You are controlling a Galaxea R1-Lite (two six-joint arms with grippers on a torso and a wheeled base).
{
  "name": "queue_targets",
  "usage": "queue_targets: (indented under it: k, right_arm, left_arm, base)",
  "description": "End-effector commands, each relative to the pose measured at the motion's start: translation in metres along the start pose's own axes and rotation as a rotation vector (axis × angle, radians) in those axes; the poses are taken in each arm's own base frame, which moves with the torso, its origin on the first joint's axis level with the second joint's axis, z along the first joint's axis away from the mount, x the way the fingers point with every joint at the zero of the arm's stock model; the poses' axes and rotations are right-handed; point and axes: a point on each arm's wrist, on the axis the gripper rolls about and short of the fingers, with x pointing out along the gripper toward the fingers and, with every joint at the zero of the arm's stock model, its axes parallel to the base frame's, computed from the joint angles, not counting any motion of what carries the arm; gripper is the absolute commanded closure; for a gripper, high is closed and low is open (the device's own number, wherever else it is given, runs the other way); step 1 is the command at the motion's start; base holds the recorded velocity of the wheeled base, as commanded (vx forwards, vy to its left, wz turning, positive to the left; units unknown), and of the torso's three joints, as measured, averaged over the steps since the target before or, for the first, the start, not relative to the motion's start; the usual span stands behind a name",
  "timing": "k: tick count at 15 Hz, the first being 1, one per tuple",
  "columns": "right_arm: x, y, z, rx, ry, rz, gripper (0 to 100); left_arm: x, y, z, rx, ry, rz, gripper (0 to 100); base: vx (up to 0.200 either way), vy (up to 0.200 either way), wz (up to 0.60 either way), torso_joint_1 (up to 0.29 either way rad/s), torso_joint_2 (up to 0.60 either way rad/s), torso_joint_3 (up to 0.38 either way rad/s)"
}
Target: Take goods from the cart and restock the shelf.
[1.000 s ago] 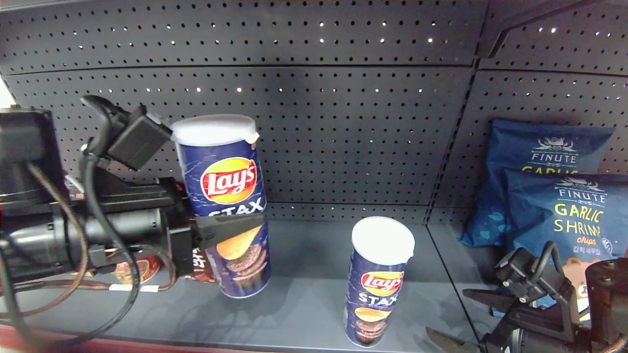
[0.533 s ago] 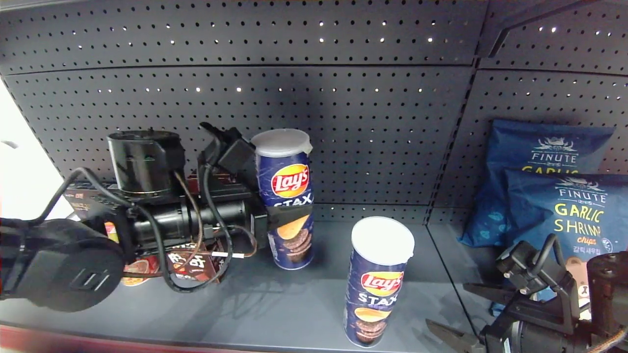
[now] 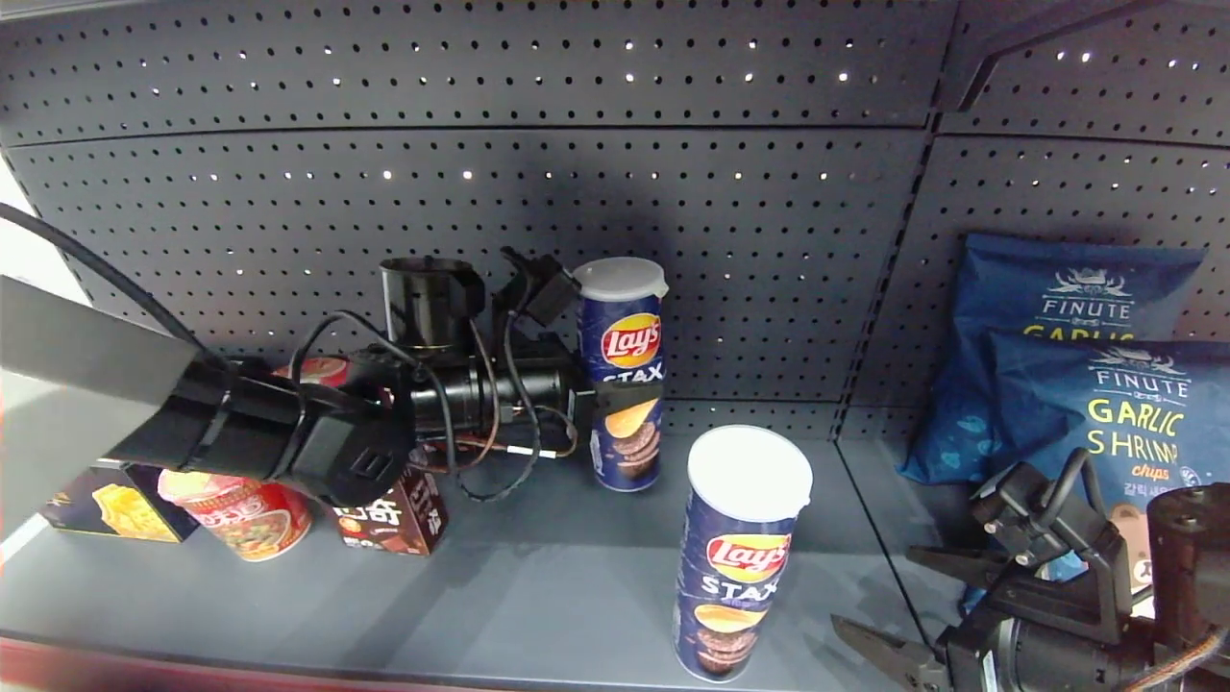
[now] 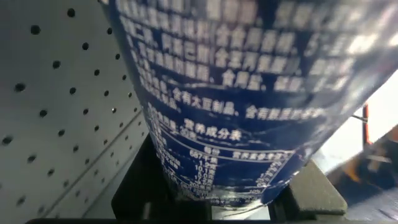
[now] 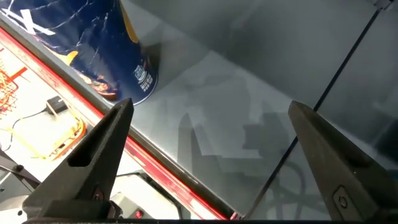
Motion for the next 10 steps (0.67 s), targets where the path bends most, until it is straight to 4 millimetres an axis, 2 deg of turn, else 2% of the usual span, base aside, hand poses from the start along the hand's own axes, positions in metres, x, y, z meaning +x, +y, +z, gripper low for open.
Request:
queue_targets:
  k: [1,6,10]
  right_arm:
    - [0.0,0.0,-0.001,0.0,0.003,0.002,0]
    - [0.007,0.0,0.005,0.0,-0.002,0.002,0]
    - [0.009,0.001,0.008,0.0,-0.008,0.004,0]
  left_arm:
    - [0.017,0.014,-0.018,-0.022,0.023,-0.014,100]
    - [0.035,0.026,-0.034,-0.034,0.036,-0.023,100]
    - [0.051,0.027,-0.038,-0.042,0.051,-0.045,100]
  base:
    - [0.0,0.0,0.0,0.0,0.0,0.0]
    - [0.0,0.0,0.0,0.0,0.0,0.0]
    - [0.0,0.0,0.0,0.0,0.0,0.0]
